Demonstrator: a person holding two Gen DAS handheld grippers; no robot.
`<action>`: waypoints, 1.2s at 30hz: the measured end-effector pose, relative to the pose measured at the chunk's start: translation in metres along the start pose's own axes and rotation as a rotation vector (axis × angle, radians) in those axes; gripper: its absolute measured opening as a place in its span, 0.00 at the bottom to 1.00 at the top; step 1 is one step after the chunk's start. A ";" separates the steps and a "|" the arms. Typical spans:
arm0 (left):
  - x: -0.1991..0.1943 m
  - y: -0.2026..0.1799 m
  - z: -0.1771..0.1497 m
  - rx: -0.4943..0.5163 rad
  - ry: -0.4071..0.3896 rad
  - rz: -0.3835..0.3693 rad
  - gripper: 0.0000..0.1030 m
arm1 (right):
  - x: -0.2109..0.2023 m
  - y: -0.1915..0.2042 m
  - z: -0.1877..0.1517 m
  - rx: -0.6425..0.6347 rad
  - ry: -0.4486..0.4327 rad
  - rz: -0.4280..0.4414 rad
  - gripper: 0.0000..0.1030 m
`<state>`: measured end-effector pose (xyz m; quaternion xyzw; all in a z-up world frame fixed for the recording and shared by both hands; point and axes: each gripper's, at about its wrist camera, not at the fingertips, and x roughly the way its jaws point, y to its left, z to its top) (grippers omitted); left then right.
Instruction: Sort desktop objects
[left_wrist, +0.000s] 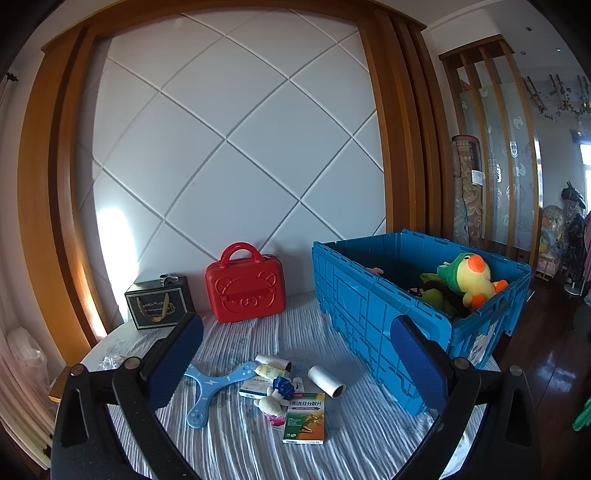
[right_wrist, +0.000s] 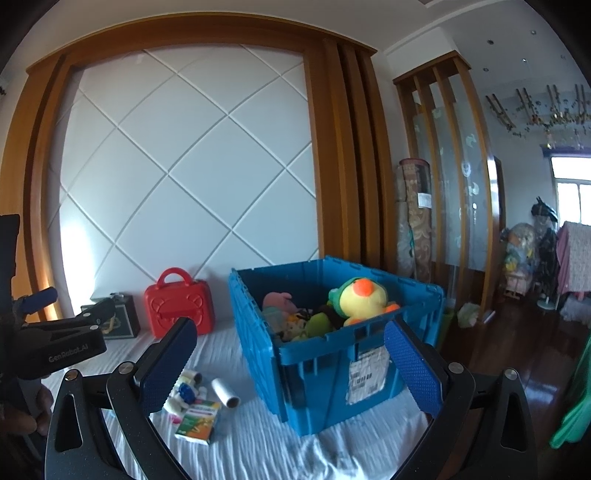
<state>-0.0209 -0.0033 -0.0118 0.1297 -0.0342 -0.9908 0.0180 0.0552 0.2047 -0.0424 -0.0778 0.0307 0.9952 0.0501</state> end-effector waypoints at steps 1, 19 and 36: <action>0.000 0.000 0.000 0.000 0.001 0.000 1.00 | 0.000 0.000 0.000 0.000 0.001 0.000 1.00; 0.003 -0.001 -0.002 0.005 0.008 0.010 1.00 | 0.003 -0.006 0.001 0.005 0.016 0.004 1.00; 0.003 -0.001 -0.005 0.009 0.017 0.011 1.00 | 0.006 -0.008 0.000 -0.001 0.025 0.010 1.00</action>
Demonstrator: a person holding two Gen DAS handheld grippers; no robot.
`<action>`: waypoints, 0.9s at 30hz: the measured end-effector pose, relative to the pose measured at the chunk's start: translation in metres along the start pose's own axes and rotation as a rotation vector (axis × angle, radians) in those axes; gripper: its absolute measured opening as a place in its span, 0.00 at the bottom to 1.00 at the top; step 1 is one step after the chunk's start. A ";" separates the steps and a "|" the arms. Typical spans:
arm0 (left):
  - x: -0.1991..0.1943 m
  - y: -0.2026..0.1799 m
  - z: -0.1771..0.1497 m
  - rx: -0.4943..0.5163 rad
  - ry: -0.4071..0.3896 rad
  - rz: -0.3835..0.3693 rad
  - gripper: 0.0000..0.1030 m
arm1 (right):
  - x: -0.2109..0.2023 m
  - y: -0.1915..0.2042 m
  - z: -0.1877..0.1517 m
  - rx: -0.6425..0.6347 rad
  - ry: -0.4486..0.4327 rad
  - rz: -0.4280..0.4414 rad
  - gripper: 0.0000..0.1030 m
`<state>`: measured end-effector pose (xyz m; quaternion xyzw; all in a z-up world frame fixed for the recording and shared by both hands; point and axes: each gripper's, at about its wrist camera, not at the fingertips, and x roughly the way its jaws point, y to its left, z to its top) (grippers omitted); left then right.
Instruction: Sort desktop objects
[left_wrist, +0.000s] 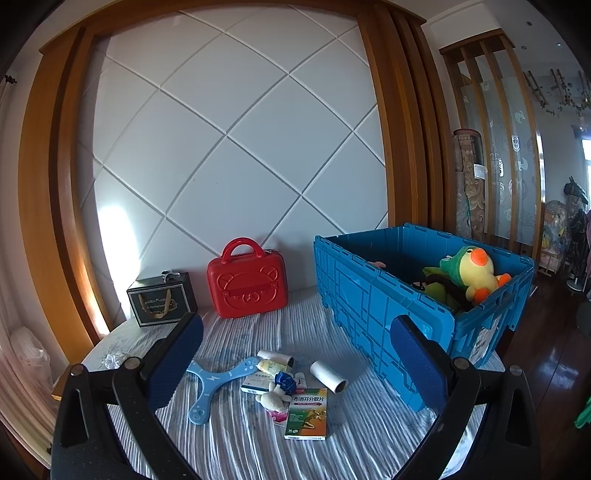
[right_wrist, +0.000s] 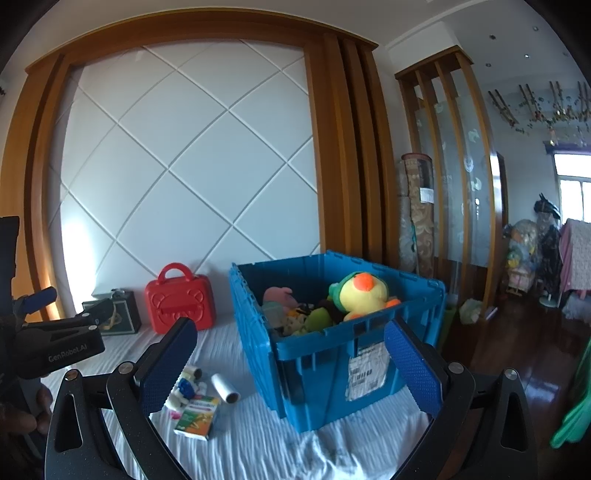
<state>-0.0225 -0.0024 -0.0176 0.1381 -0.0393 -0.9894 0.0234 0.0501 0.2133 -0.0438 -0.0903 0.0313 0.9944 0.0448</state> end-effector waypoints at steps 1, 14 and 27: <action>0.001 0.001 -0.001 -0.001 0.003 0.000 1.00 | 0.001 0.001 -0.001 -0.001 0.003 0.002 1.00; 0.048 0.036 -0.027 -0.002 0.076 0.032 1.00 | 0.040 0.041 -0.024 -0.041 0.077 0.083 1.00; 0.171 0.156 -0.119 0.075 0.232 0.079 1.00 | 0.228 0.159 -0.134 -0.087 0.488 0.296 0.99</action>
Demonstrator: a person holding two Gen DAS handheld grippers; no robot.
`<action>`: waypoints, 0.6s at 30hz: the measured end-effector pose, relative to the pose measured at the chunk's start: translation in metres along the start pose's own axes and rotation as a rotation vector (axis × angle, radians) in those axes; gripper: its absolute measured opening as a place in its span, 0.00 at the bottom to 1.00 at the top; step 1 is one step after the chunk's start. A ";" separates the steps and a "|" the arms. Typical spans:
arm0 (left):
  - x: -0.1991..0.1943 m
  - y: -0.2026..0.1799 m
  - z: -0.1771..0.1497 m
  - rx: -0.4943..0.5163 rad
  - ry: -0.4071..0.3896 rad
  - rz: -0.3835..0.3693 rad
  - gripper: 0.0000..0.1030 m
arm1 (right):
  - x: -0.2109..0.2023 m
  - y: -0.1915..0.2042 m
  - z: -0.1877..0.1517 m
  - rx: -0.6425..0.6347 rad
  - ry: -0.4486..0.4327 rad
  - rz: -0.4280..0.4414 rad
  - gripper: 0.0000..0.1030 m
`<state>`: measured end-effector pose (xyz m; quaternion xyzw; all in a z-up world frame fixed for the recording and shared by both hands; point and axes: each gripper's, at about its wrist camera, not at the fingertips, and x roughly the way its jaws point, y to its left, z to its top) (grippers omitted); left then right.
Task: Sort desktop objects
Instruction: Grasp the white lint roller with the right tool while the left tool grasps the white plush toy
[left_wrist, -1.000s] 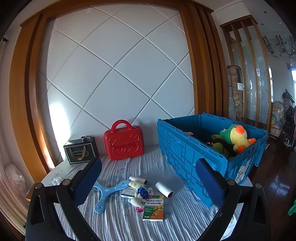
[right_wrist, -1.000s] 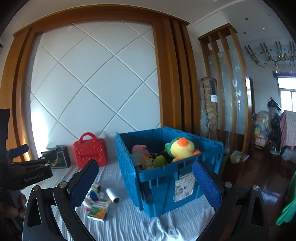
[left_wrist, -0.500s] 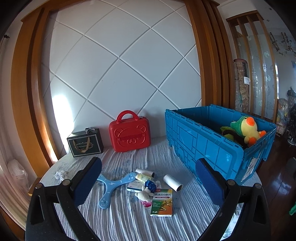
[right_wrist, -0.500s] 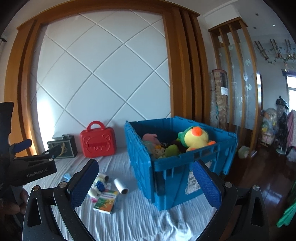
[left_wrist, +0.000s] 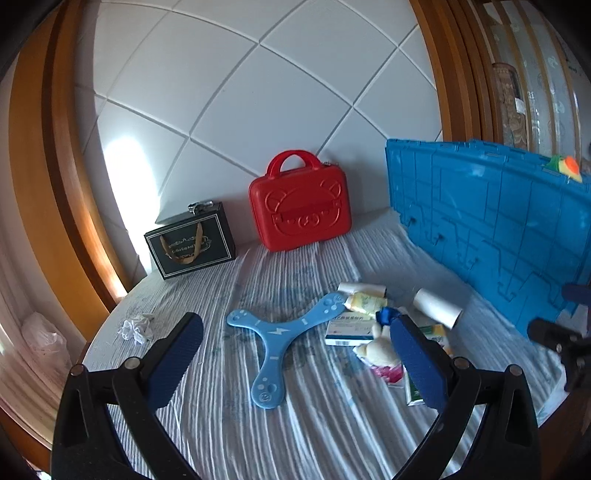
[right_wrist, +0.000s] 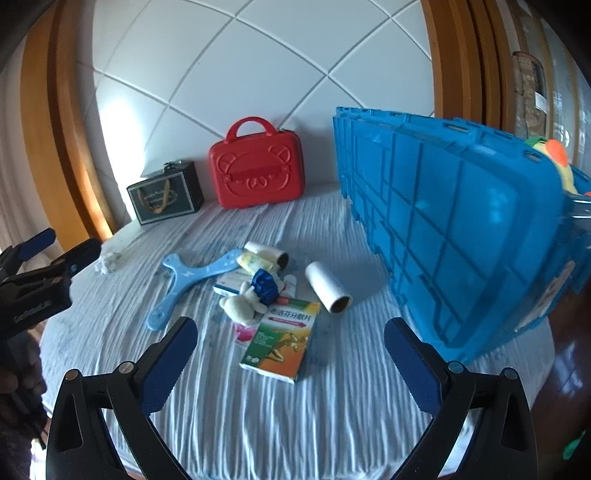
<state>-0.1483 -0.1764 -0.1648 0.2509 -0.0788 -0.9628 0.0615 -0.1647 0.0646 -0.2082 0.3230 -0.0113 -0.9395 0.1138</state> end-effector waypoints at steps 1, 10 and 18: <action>0.009 0.006 -0.004 0.018 0.009 -0.005 1.00 | 0.015 0.004 0.002 -0.012 0.005 -0.013 0.99; 0.095 0.003 -0.029 0.077 0.156 -0.165 1.00 | 0.143 0.007 0.017 -0.135 0.159 -0.052 0.99; 0.160 -0.070 -0.032 0.169 0.253 -0.341 1.00 | 0.265 -0.023 0.016 -0.199 0.407 -0.020 0.70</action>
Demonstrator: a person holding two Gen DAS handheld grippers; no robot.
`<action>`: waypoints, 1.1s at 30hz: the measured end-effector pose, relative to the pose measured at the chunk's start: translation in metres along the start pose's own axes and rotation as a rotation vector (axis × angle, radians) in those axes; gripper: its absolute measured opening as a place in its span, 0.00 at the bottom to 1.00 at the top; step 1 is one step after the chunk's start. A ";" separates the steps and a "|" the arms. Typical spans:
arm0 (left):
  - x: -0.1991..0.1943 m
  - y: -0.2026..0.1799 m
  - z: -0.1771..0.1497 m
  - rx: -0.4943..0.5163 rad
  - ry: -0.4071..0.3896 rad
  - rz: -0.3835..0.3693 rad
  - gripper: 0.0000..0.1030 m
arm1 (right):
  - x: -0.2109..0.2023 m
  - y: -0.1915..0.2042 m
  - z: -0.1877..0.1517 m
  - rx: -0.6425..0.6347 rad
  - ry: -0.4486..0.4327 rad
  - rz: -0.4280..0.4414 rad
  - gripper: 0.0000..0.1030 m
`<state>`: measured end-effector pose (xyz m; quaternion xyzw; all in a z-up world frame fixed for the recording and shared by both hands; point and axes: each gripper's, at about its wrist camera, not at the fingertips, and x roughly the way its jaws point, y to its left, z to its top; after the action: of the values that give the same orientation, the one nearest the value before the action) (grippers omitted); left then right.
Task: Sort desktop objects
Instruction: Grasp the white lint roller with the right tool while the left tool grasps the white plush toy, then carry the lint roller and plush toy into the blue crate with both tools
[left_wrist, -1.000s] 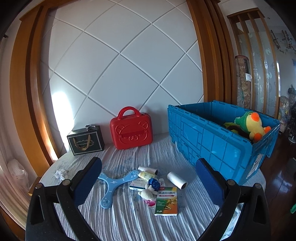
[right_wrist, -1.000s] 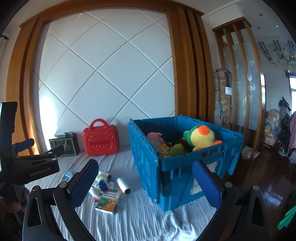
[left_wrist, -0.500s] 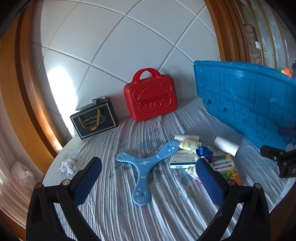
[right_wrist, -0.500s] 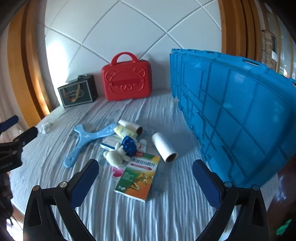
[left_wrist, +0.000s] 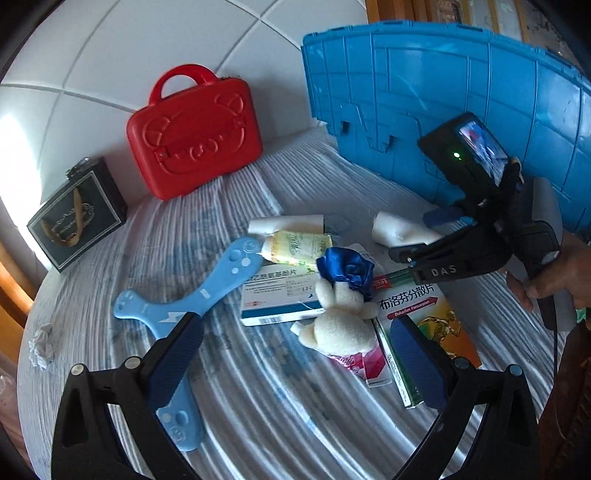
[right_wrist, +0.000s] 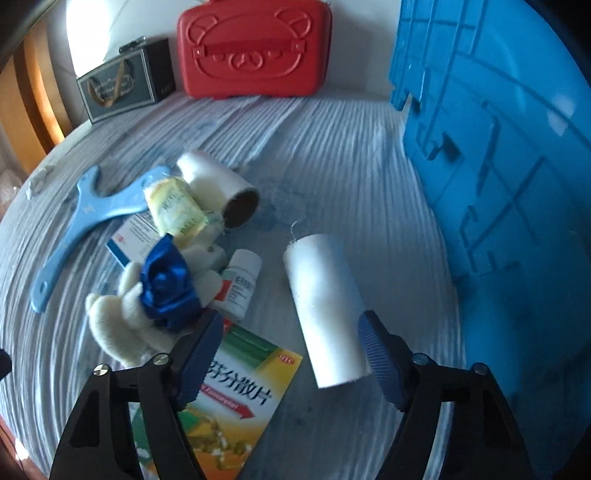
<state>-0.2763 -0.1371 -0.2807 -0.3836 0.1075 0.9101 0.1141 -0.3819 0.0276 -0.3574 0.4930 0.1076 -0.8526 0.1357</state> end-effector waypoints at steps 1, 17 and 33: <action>0.008 -0.005 0.002 0.010 0.008 -0.024 1.00 | 0.006 -0.002 0.003 -0.025 -0.012 -0.043 0.70; 0.096 -0.013 0.009 0.074 0.196 -0.282 0.52 | 0.039 -0.045 0.010 0.015 0.091 -0.012 0.44; 0.054 -0.011 -0.004 0.061 0.150 -0.240 0.35 | 0.025 -0.036 0.006 0.077 0.032 -0.027 0.43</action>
<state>-0.3070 -0.1210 -0.3240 -0.4570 0.0969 0.8550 0.2253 -0.4108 0.0569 -0.3745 0.5098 0.0837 -0.8500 0.1033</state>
